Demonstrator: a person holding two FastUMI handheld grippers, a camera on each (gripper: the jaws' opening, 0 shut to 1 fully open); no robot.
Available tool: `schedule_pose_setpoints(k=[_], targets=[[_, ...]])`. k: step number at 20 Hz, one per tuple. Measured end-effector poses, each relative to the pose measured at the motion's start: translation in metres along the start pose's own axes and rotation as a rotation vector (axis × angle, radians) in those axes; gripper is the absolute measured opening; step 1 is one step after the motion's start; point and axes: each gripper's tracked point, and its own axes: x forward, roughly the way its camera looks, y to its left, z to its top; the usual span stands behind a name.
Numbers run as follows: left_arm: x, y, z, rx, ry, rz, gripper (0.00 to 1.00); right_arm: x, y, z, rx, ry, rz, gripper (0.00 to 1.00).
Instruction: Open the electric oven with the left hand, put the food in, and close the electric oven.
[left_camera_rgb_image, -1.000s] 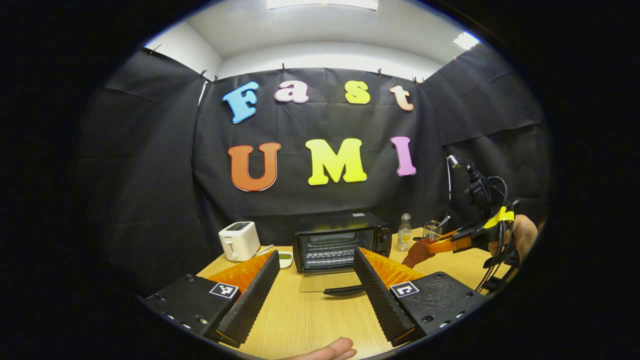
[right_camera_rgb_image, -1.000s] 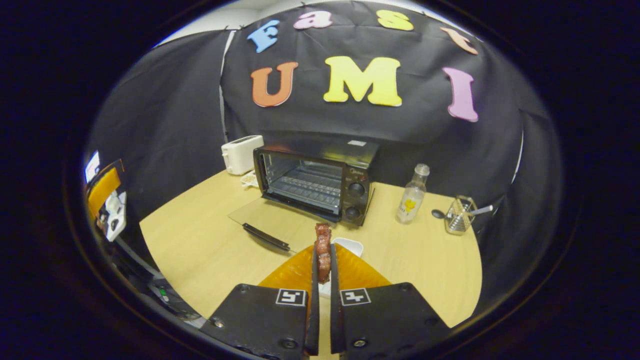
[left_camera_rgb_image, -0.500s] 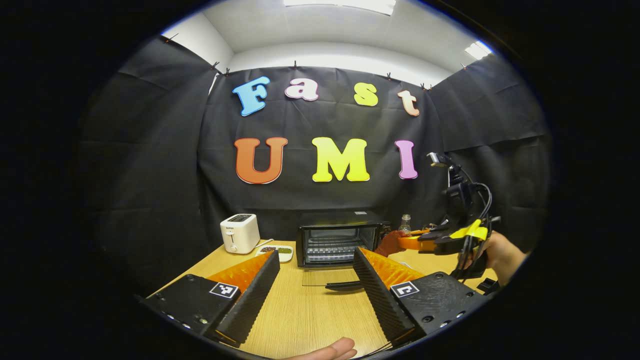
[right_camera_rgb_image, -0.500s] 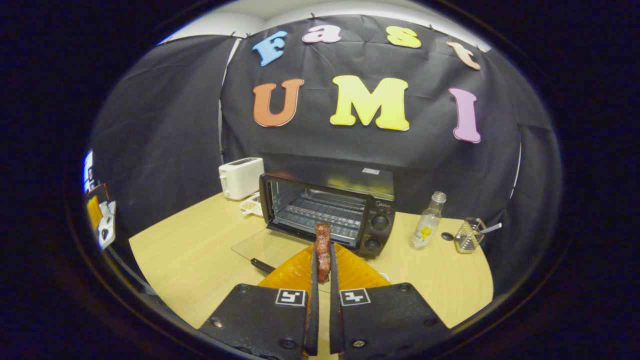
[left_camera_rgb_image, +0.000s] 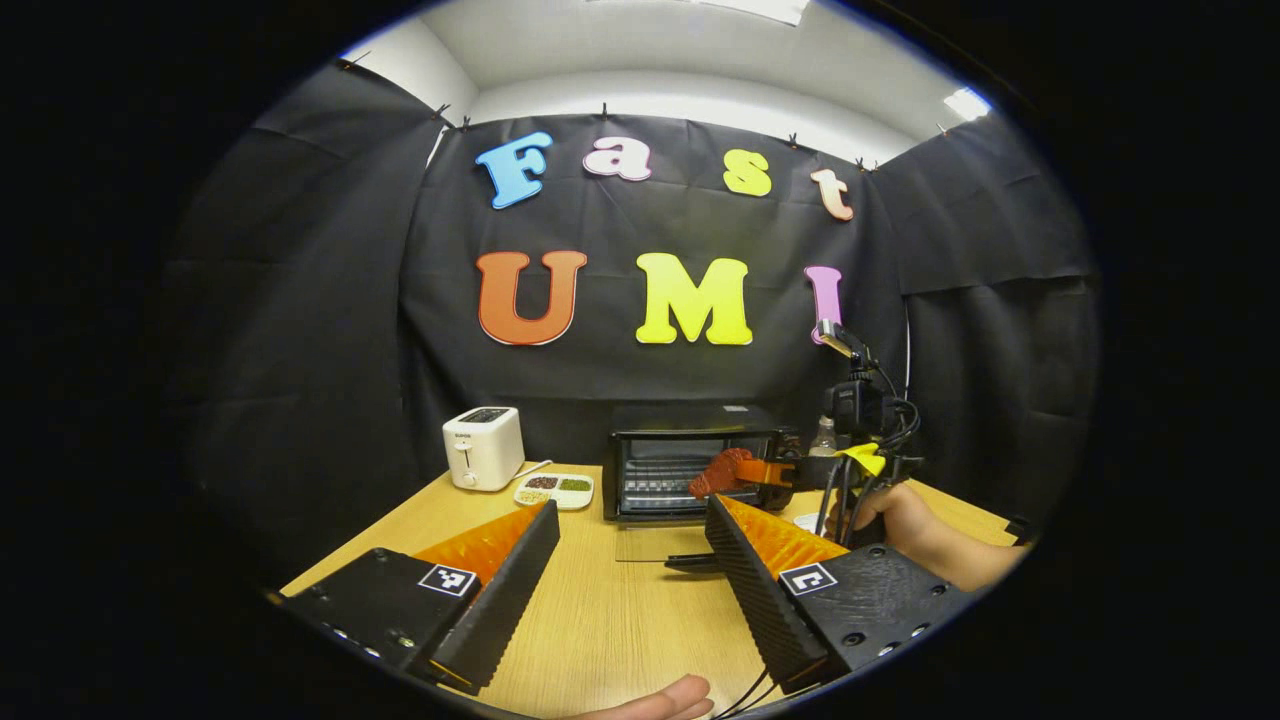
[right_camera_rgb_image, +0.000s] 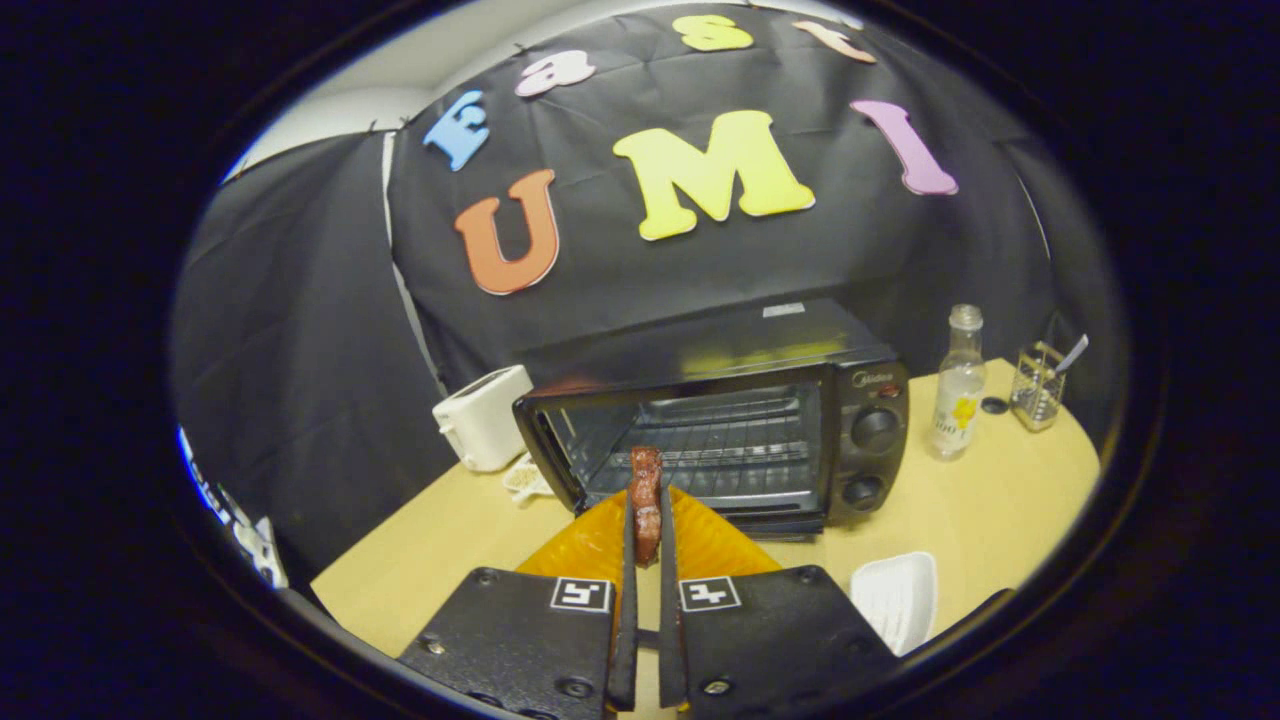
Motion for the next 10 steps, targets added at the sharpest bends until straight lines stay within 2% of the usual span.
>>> schedule_pose_setpoints(k=[3,7,10], targets=[[0.004,0.005,-0.008,0.001,0.015,0.014,0.94,0.044,-0.001,-0.007,0.234,0.038,0.023,0.12],[0.008,0.016,-0.019,-0.009,0.029,0.055,0.94,0.088,-0.014,-0.012,0.638,0.115,0.043,0.12],[0.01,0.015,-0.03,-0.019,0.056,0.045,0.94,0.112,-0.03,-0.004,0.669,0.057,0.051,0.12]])
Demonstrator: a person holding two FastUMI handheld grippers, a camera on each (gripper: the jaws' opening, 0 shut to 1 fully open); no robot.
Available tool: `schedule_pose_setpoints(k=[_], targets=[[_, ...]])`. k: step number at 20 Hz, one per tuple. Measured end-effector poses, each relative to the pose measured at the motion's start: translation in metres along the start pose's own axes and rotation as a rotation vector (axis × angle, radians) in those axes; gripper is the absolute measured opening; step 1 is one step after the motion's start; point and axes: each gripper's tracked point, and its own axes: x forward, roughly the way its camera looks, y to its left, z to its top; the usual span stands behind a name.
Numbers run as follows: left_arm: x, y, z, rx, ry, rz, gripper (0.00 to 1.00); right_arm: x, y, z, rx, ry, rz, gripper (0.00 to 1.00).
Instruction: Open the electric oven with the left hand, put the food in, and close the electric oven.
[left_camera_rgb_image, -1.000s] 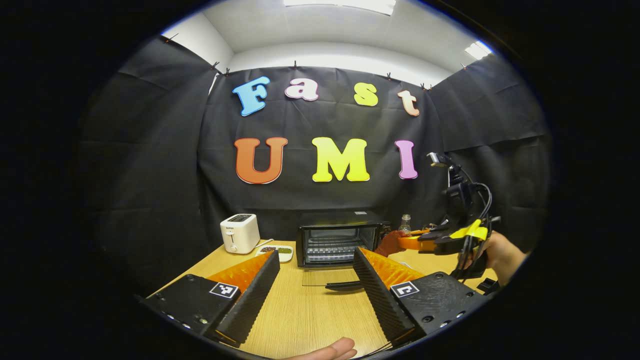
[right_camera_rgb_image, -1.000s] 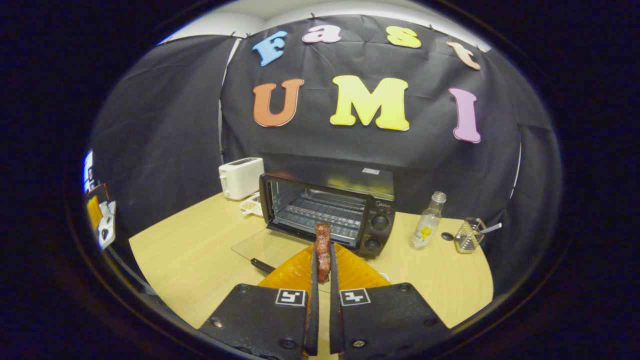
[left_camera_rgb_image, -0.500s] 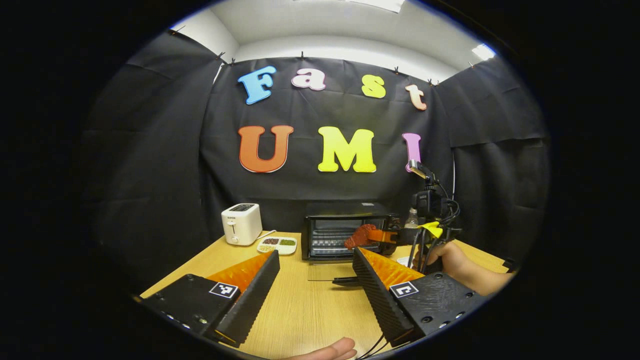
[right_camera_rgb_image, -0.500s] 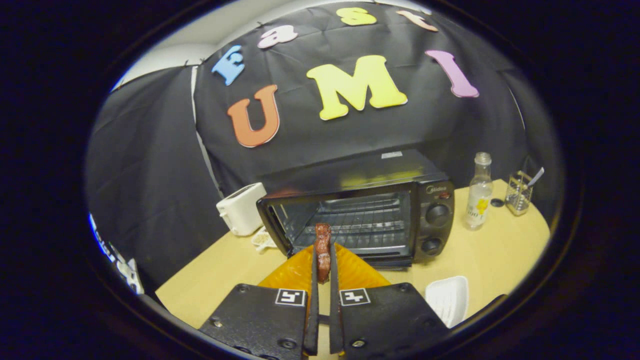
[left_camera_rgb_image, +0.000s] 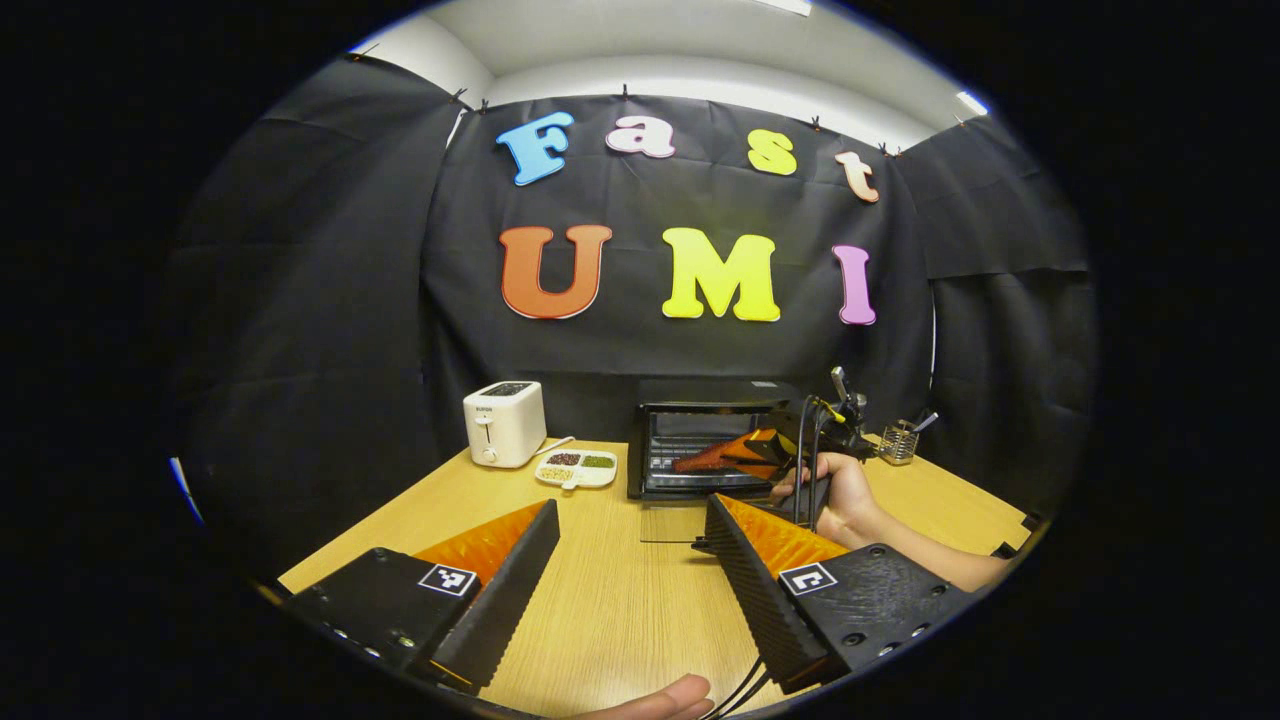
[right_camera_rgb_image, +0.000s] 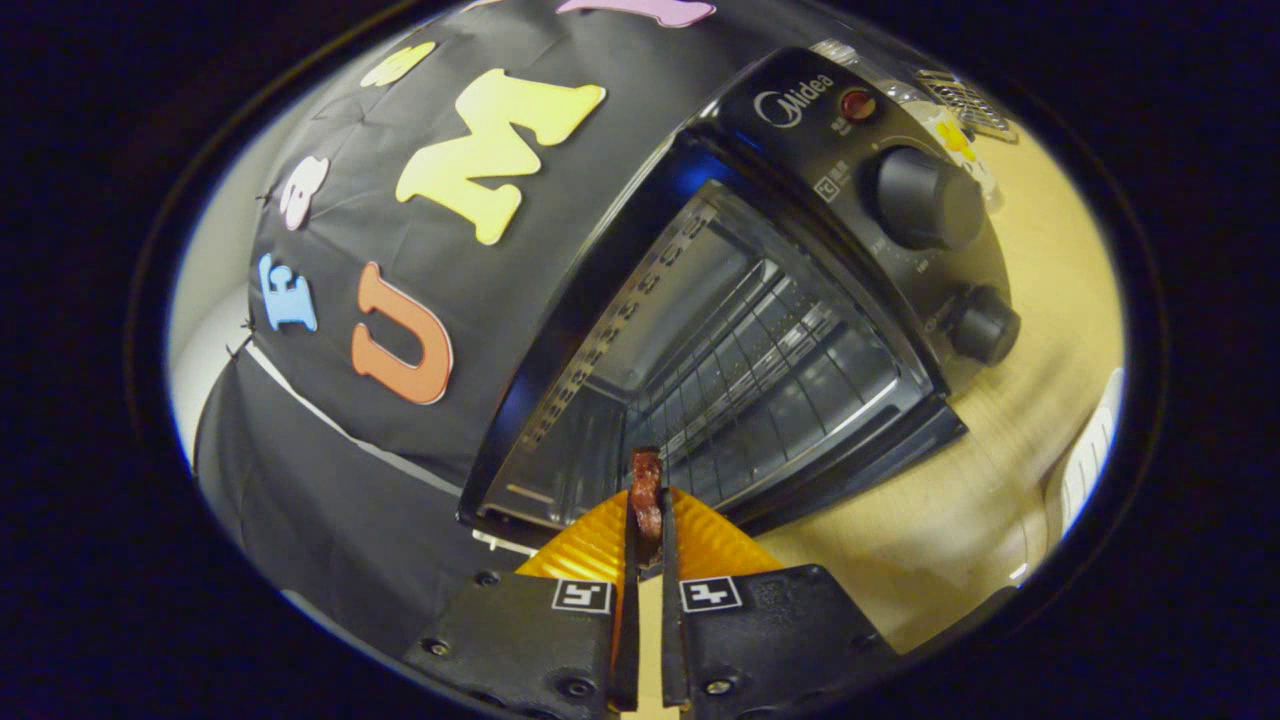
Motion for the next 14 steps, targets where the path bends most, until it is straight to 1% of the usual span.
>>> schedule_pose_setpoints(k=[4,7,9,11,13,14], targets=[[0.009,0.005,-0.014,-0.002,0.032,0.008,0.94,0.02,0.004,0.024,-0.025,-0.098,0.028,0.12],[0.013,0.008,-0.022,0.003,0.053,0.01,0.94,0.029,0.005,0.028,-0.072,-0.15,0.024,0.12],[0.014,0.011,-0.024,0.001,0.058,0.011,0.94,0.033,0.001,0.028,-0.093,-0.167,0.009,0.12],[0.017,0.012,-0.025,-0.01,0.064,0.014,0.94,0.045,-0.007,0.028,-0.125,-0.169,-0.028,0.13],[0.018,0.014,-0.029,-0.017,0.075,0.017,0.94,0.05,-0.008,0.033,-0.135,-0.176,-0.03,0.14],[0.019,0.015,-0.03,-0.02,0.079,0.021,0.94,0.046,-0.011,0.034,-0.143,-0.184,-0.038,0.1]])
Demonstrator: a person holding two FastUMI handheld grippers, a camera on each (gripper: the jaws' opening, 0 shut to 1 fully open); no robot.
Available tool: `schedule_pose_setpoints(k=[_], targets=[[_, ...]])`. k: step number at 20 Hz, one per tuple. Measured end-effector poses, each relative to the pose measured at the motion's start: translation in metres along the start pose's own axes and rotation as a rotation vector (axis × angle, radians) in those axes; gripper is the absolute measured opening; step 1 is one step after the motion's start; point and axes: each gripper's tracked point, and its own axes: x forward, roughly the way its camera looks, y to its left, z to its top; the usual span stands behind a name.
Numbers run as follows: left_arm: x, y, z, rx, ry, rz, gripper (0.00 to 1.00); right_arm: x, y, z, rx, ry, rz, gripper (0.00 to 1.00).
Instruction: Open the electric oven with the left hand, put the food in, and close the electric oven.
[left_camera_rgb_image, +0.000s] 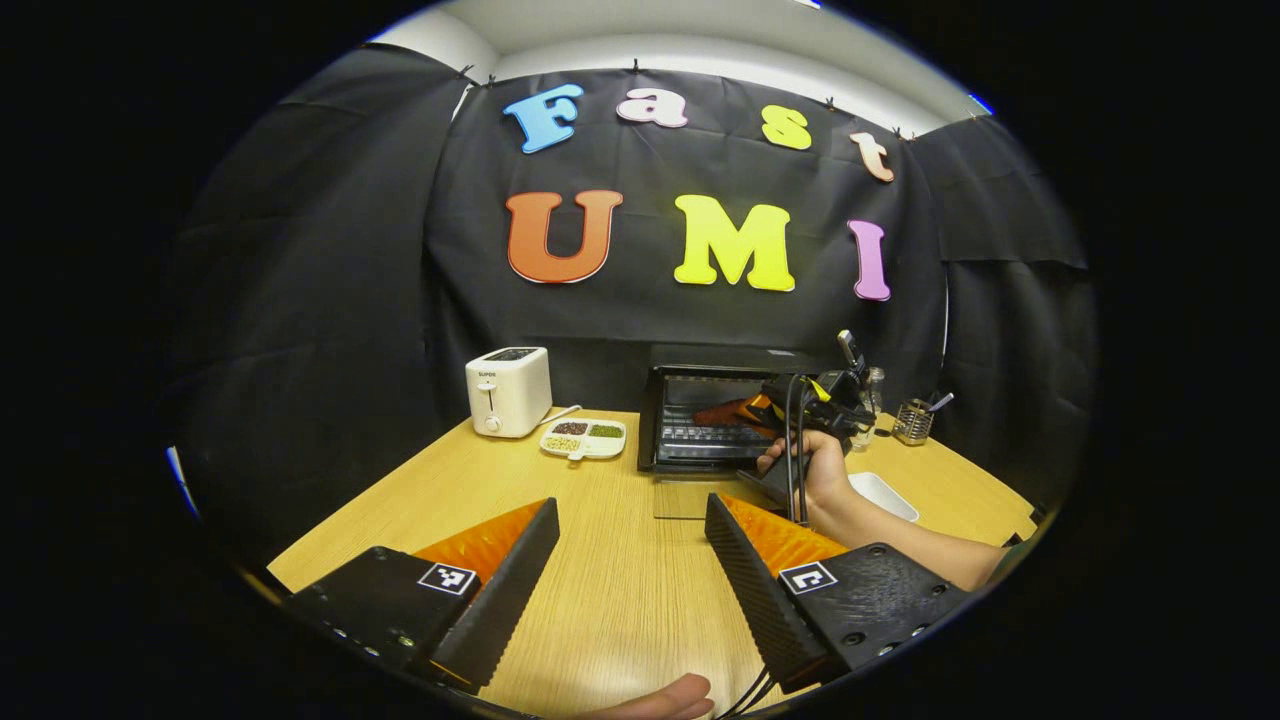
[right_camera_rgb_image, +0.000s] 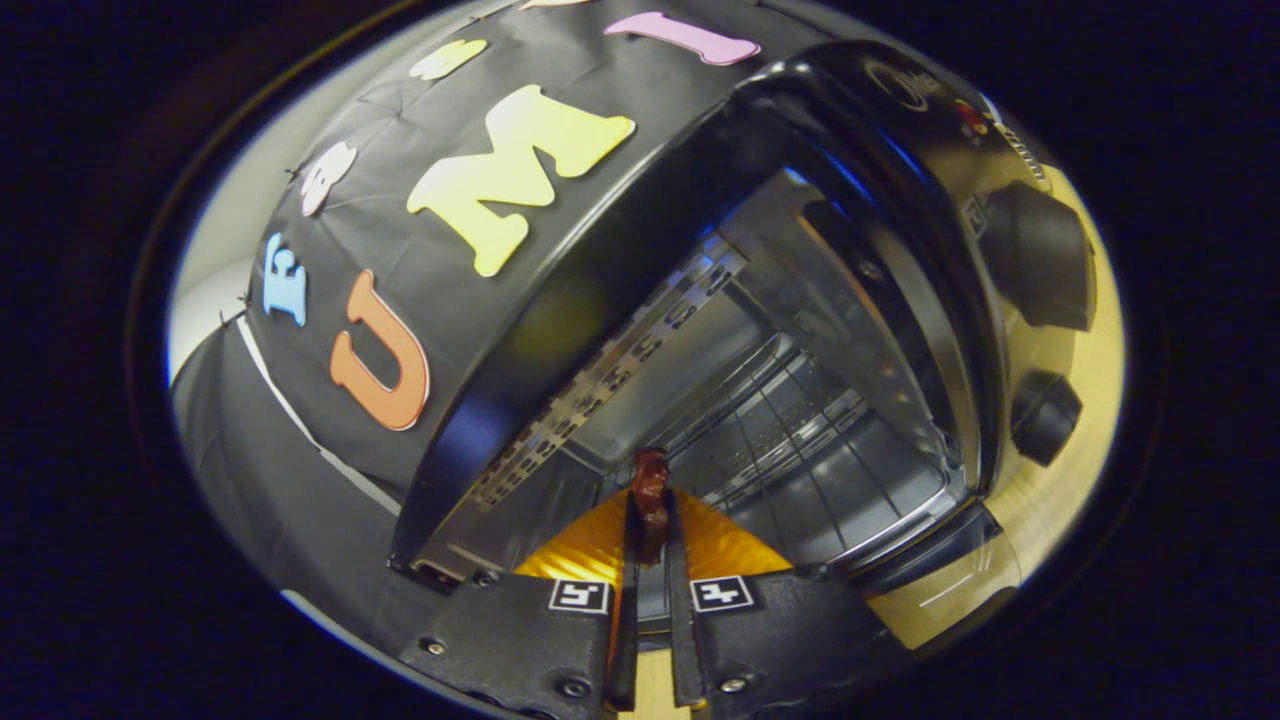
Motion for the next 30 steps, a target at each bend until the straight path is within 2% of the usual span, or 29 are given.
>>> schedule_pose_setpoints(k=[1,4,5,7,8,9,11,12,17,21,23,27,30], targets=[[0.001,0.001,-0.002,-0.004,0.005,0.006,0.94,-0.001,-0.006,0.002,-0.017,-0.006,-0.022,0.17],[-0.004,0.002,-0.003,-0.008,0.003,0.01,0.94,-0.007,-0.019,0.007,-0.074,-0.027,-0.074,0.29],[-0.004,0.001,-0.002,-0.005,0.002,0.01,0.94,-0.009,-0.025,0.007,-0.09,-0.025,-0.096,0.27],[-0.006,-0.002,-0.006,0.004,0.013,0.009,0.94,-0.017,-0.03,0.011,-0.087,-0.046,-0.112,0.5],[-0.007,-0.005,-0.006,0.01,0.013,0.007,0.94,-0.018,-0.032,0.013,-0.091,-0.051,-0.116,0.59],[-0.009,-0.007,-0.006,0.015,0.013,0.006,0.94,-0.022,-0.031,0.014,-0.104,-0.059,-0.119,0.56],[-0.011,-0.012,-0.004,0.018,0.009,0.003,0.94,-0.031,-0.029,0.012,-0.146,-0.052,-0.126,0.8],[-0.014,-0.014,-0.003,0.018,0.005,0.0,0.94,-0.038,-0.029,0.01,-0.169,-0.045,-0.13,0.85],[-0.029,-0.025,0.001,0.022,-0.012,-0.011,0.94,-0.078,-0.008,-0.006,-0.249,-0.018,-0.072,0.9],[-0.038,-0.034,0.006,0.016,-0.029,-0.027,0.94,-0.126,0.012,-0.016,-0.363,-0.013,-0.013,1.0],[-0.041,-0.037,0.01,0.005,-0.044,-0.034,0.94,-0.157,0.023,-0.015,-0.43,-0.021,0.009,1.0],[-0.043,-0.042,0.02,-0.014,-0.073,-0.051,0.95,-0.23,0.05,0.007,-0.511,-0.108,0.031,1.0],[-0.04,-0.039,0.03,0.016,-0.111,-0.045,0.94,-0.29,0.068,0.036,-0.574,-0.19,0.032,1.0]])
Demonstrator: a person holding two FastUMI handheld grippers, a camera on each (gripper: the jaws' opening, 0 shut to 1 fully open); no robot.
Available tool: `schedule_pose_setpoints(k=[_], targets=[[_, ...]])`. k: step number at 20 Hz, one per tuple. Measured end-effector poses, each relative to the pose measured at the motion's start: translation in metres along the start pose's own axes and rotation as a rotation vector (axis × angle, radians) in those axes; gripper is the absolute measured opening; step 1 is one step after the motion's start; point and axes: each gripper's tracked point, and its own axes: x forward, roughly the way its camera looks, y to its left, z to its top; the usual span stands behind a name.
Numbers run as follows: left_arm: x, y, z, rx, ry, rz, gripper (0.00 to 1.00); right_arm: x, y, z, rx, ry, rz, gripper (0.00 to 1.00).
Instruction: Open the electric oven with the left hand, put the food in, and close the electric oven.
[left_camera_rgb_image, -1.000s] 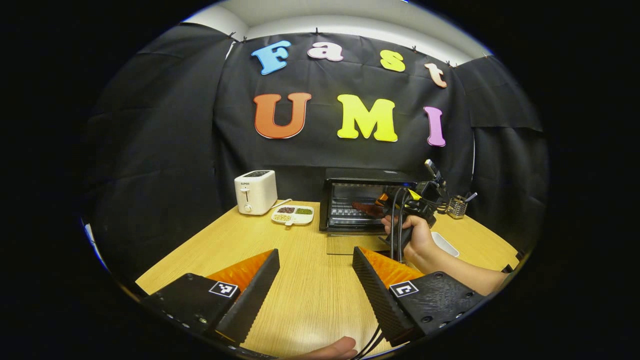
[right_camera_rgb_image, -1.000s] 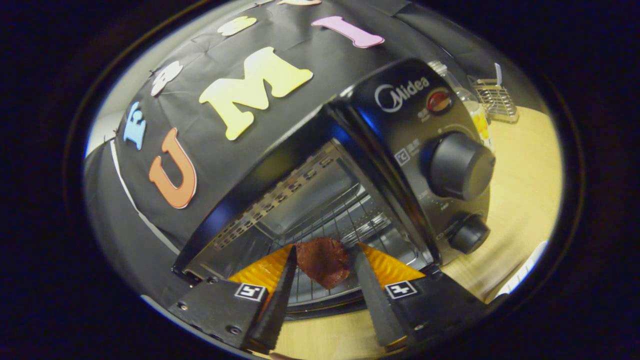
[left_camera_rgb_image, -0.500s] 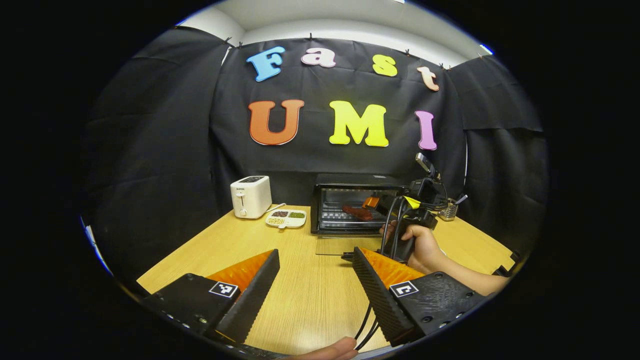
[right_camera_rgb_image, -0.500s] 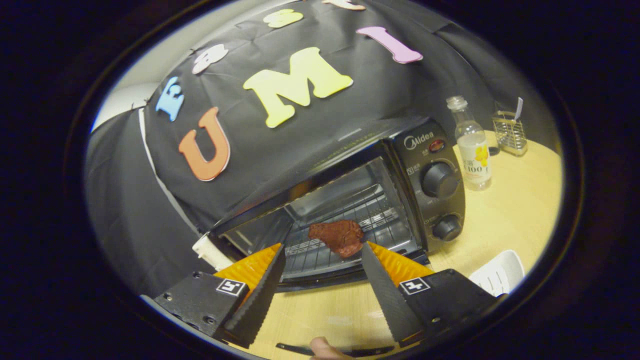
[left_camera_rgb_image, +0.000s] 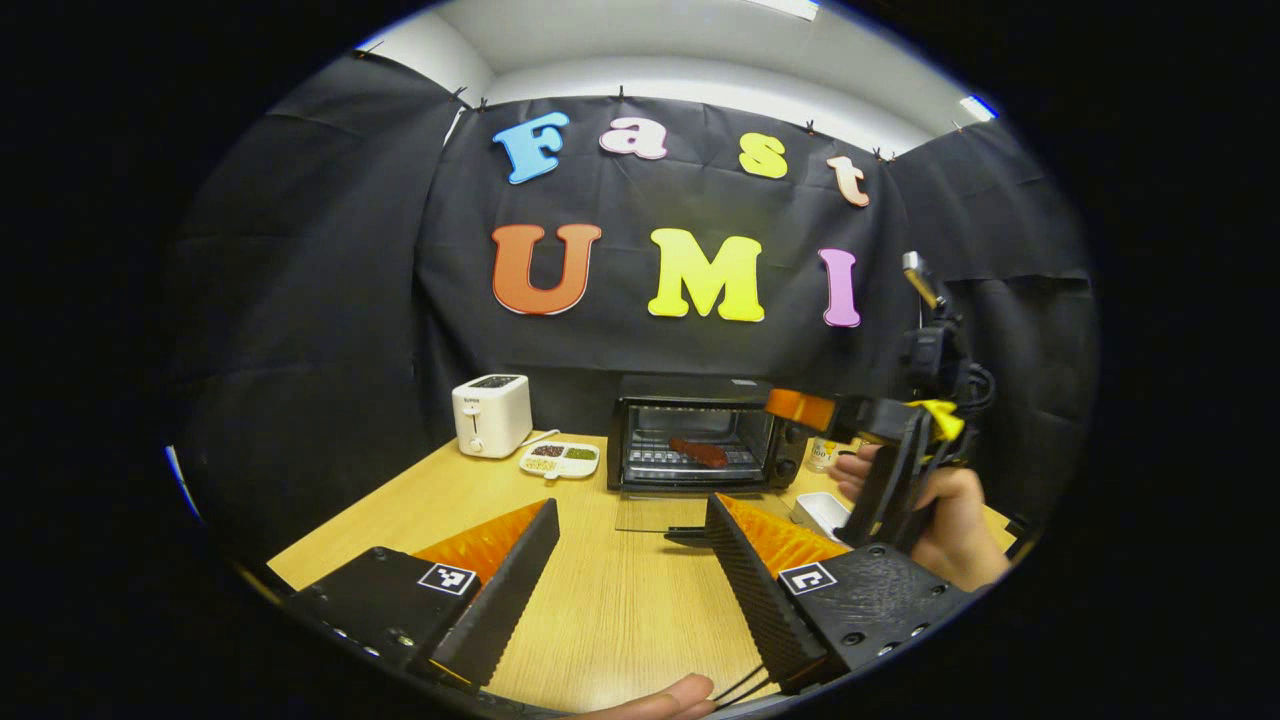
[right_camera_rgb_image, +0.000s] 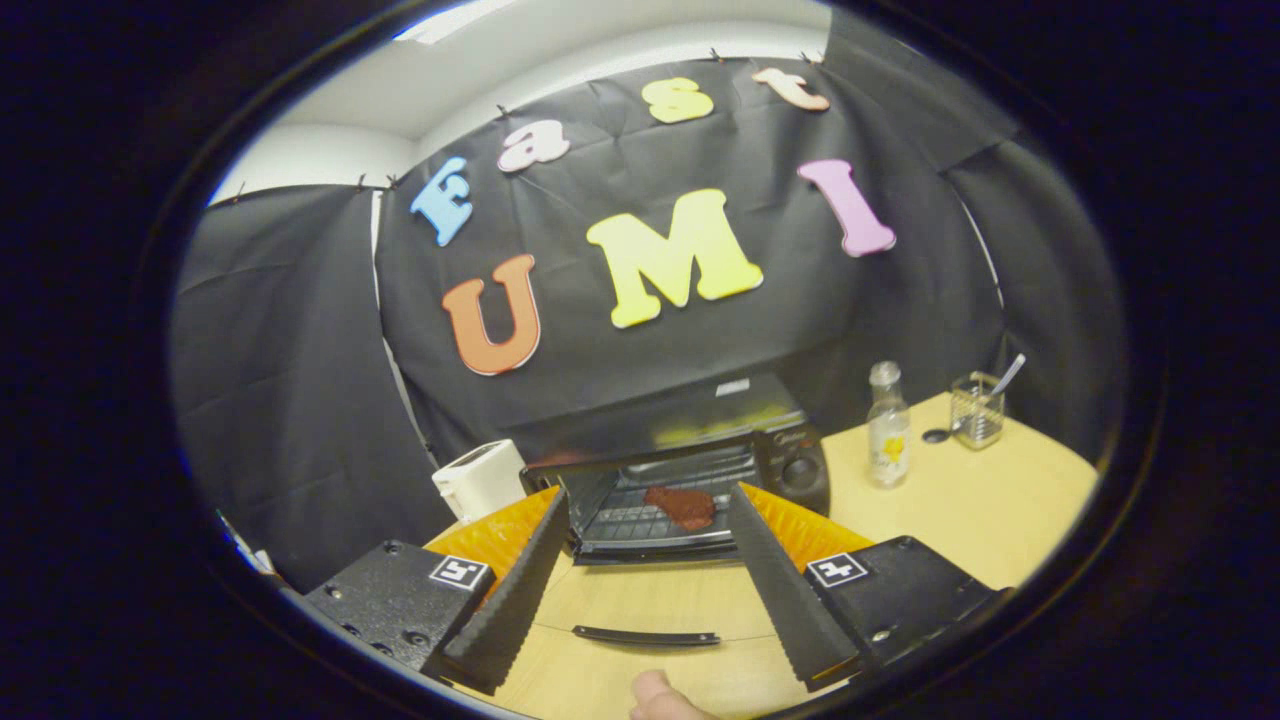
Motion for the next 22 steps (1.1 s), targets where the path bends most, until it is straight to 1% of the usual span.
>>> schedule_pose_setpoints(k=[2,5,8,9,10,13,14,16,17,18,20,21,22], targets=[[0.01,-0.003,0.001,0.004,-0.013,0.004,0.94,-0.041,-0.007,0.03,-0.032,-0.052,-0.021,1.0],[0.031,-0.027,-0.009,0.013,-0.001,-0.055,0.94,-0.097,-0.017,0.068,-0.089,-0.113,-0.037,1.0],[0.06,-0.051,-0.028,0.023,0.02,-0.101,0.94,-0.138,-0.045,0.088,-0.15,-0.122,-0.124,1.0],[0.071,-0.058,-0.04,0.01,0.04,-0.112,0.94,-0.15,-0.055,0.092,-0.154,-0.114,-0.156,0.95],[0.08,-0.066,-0.053,-0.005,0.062,-0.124,0.94,-0.161,-0.061,0.099,-0.147,-0.117,-0.172,1.0],[0.107,-0.083,-0.09,-0.025,0.143,-0.141,0.94,-0.188,-0.07,0.111,-0.135,-0.13,-0.189,1.0],[0.116,-0.086,-0.109,-0.007,0.186,-0.132,0.94,-0.201,-0.073,0.114,-0.145,-0.138,-0.196,1.0],[0.123,-0.089,-0.127,0.011,0.225,-0.126,0.94,-0.212,-0.076,0.114,-0.172,-0.141,-0.209,1.0],[0.127,-0.088,-0.135,0.02,0.241,-0.117,0.95,-0.217,-0.079,0.115,-0.194,-0.146,-0.216,0.96],[0.129,-0.088,-0.143,0.021,0.263,-0.114,0.94,-0.221,-0.08,0.116,-0.212,-0.148,-0.225,1.0],[0.134,-0.094,-0.159,0.021,0.298,-0.122,0.95,-0.231,-0.081,0.124,-0.227,-0.171,-0.229,1.0],[0.138,-0.094,-0.166,0.034,0.315,-0.114,0.95,-0.235,-0.084,0.127,-0.228,-0.179,-0.235,0.96],[0.143,-0.095,-0.173,0.051,0.331,-0.116,0.95,-0.238,-0.088,0.128,-0.233,-0.184,-0.241,1.0]])
